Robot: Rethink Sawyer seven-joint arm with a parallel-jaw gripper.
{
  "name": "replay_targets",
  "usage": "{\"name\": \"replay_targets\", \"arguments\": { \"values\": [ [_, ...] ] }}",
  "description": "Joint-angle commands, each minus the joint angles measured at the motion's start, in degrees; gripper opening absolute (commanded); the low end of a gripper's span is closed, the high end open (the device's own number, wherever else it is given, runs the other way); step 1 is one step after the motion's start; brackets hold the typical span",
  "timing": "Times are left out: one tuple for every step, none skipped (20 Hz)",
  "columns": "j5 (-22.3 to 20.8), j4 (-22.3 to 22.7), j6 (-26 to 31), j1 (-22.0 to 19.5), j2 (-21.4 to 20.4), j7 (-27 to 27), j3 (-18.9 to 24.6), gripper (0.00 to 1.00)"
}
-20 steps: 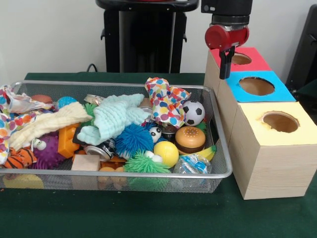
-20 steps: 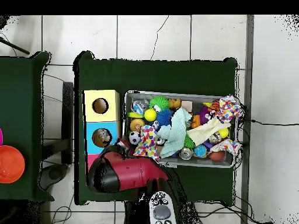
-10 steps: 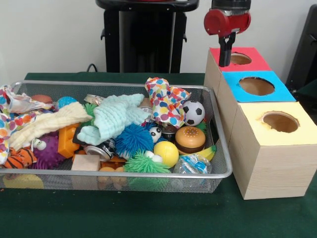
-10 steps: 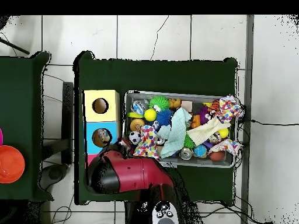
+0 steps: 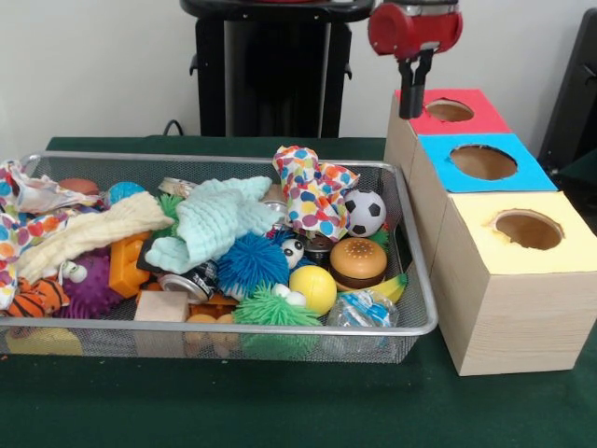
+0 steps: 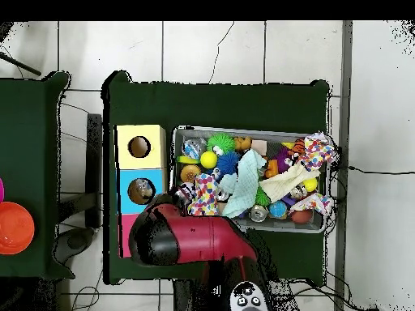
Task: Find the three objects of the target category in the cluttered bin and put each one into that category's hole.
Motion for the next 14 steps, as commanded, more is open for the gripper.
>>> {"name": "replay_targets", "arguments": {
  "values": [
    [-1.5,0.8,-3.1,-3.8,6.5,8.0,6.1,0.00],
    [-1.6,0.4,-3.2,-3.7,7.0,8.1,5.9,0.00],
    [-1.7,0.1,-3.3,-3.5,7.4,8.3,5.8,0.00],
    [-1.8,-0.4,-3.2,-3.1,7.7,8.4,5.3,0.00],
    [-1.8,-1.0,-2.9,-2.7,8.0,8.5,4.9,0.00],
    [-1.8,-1.6,-2.5,-2.4,8.3,8.5,4.6,0.00],
    [-1.5,-2.5,-1.8,-1.9,8.6,8.5,4.4,0.00],
    [-1.5,-3.0,-1.8,-1.9,9.1,8.4,4.4,0.00],
    [-1.6,-3.4,-2.2,-2.0,9.7,8.1,4.5,0.00],
    [-1.7,-3.7,-2.5,-2.0,10.2,8.1,4.5,0.00],
    [-1.8,-4.0,-2.8,-2.1,10.7,8.1,4.6,0.00],
    [-1.8,-4.3,-3.2,-2.1,11.3,8.0,4.6,0.00],
    [-1.9,-4.7,-3.6,-1.8,11.8,8.1,4.4,0.00],
    [-2.0,-5.0,-4.1,-1.5,12.3,8.2,4.2,0.00]
  ]
}}
